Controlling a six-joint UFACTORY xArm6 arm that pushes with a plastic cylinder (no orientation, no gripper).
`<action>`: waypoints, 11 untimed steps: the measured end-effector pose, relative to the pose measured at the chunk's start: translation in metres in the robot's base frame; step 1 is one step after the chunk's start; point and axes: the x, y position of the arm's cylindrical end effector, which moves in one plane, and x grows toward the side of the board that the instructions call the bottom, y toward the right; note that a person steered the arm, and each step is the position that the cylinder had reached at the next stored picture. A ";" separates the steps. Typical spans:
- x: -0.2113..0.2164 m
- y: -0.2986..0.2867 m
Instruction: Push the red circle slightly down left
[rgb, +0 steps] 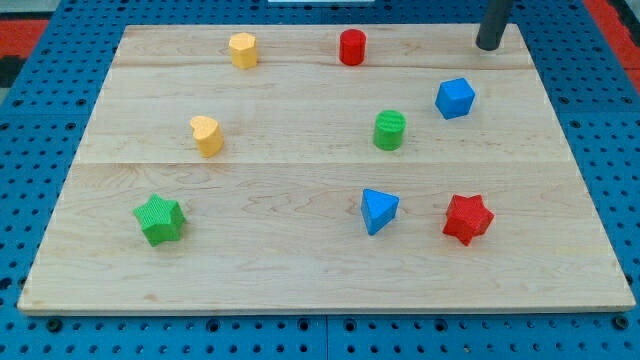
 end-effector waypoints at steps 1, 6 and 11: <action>0.000 0.000; -0.043 0.008; 0.000 -0.204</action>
